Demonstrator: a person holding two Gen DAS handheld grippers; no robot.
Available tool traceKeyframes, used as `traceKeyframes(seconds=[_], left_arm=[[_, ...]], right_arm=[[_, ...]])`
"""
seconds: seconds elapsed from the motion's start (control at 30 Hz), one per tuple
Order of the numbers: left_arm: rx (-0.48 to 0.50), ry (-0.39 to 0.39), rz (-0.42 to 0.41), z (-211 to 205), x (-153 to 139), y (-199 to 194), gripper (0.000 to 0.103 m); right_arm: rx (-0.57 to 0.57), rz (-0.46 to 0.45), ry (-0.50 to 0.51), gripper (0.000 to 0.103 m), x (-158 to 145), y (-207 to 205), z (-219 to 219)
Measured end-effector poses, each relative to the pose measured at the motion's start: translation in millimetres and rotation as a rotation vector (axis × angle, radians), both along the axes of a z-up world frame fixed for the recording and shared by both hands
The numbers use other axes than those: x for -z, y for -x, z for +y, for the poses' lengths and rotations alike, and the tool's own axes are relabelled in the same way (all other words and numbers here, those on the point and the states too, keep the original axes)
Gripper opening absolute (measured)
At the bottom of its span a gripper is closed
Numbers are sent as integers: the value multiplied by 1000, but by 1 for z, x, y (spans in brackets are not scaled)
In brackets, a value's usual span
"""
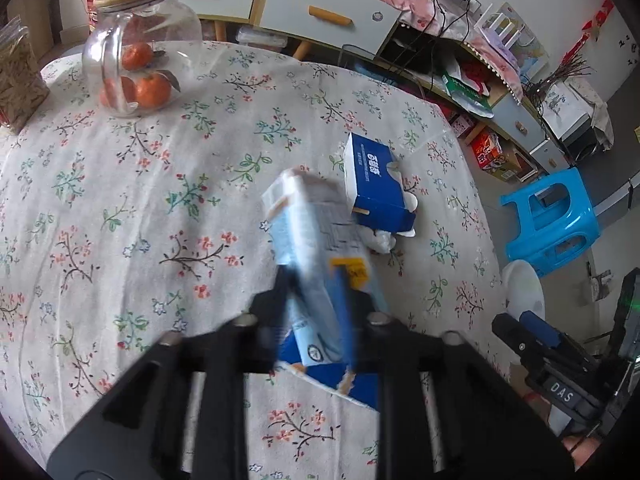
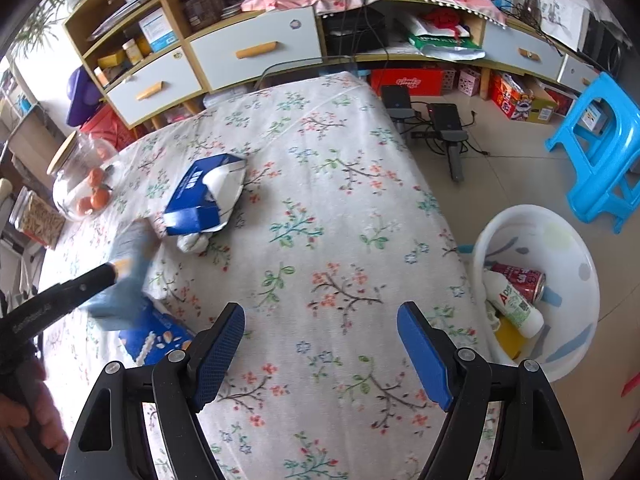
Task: Collect trash
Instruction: 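Grasp the blue snack box with the right gripper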
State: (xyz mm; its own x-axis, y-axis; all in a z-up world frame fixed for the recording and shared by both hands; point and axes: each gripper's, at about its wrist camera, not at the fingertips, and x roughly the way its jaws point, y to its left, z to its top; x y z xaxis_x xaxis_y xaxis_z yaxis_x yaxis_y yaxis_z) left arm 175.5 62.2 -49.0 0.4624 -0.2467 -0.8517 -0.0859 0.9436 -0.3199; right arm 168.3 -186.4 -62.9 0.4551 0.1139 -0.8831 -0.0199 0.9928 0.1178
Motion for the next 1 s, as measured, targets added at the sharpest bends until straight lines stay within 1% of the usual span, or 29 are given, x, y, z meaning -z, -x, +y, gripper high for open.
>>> traceKeyframes(seconds=[0.07,0.23,0.27,0.3,0.33,0.37,0.4,0.57,0.77,0.83,0.93,0.97,1.0], left_arm=[[-19,9,9,16,-3,7,17],[-45,-14,36,43,1,22,17],[-54,-22,37,48,1,26,22],[-59,-26,37,52,1,28,35],[-65,-30,37,56,2,30,45],[-72,-31,33,59,1,32,62],[-72,-28,27,61,1,33,66],[-9,-37,17,51,3,24,67],[78,-41,-2,19,8,5,67],[106,-60,1,7,12,0,67],[137,-109,15,-7,20,-6,67],[139,-129,21,-10,22,-7,64],[137,-143,28,-10,25,-8,56]], right_arm=[[-23,1,-1,80,2,0,11],[-85,35,-14,80,13,-1,39],[-92,40,-17,80,15,-1,43],[-97,43,-13,80,17,-1,46],[-99,44,-6,80,18,-1,48],[-100,44,0,80,19,-2,49],[-99,44,2,80,19,-2,49],[-70,51,4,80,22,-6,36],[-39,57,1,80,21,-6,20],[-36,57,1,80,20,-5,16],[-27,55,1,80,19,-3,11],[-25,55,1,80,18,-3,10],[-26,55,1,80,18,-2,9]])
